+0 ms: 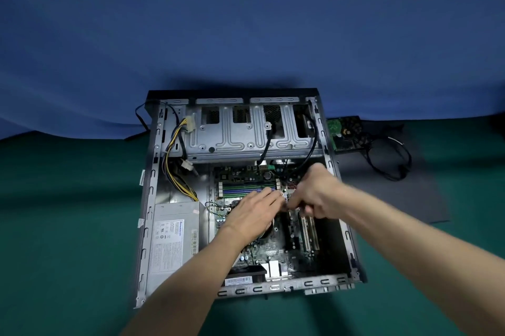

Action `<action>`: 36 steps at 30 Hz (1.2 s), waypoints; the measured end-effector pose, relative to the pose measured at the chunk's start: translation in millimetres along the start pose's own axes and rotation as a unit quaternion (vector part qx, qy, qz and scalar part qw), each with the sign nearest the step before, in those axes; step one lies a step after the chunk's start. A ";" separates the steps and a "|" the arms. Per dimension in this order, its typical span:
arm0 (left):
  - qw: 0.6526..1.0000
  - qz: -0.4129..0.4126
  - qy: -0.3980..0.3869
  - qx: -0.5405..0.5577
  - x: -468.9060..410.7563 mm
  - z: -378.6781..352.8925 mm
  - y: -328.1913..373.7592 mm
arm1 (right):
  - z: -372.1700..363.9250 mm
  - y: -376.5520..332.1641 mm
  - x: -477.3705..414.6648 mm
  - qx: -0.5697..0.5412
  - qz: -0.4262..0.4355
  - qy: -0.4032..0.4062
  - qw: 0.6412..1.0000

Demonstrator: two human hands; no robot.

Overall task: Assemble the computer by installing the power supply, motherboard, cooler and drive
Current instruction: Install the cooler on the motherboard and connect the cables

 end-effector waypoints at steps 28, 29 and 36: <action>0.986 0.126 -0.098 0.049 20.1 14.0 -8.7 | 8.3 59.9 19.3 -0.027 0.132 0.068 0.988; 0.984 0.127 -0.118 0.052 23.0 9.5 -5.2 | 6.7 63.0 19.4 -0.010 0.140 0.074 0.987; 0.980 0.128 -0.152 -0.024 24.6 6.2 2.4 | -0.9 67.0 11.9 0.054 0.173 0.110 0.977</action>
Point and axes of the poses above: each hand's wrist, its own x-axis away from the middle knuckle, its own z-axis out of the back of the hand, y = z × x, the point moved 7 cm from there along -x, towards the middle knuckle, and after that the axes turned 11 degrees about -z, right-handed, at the moved point
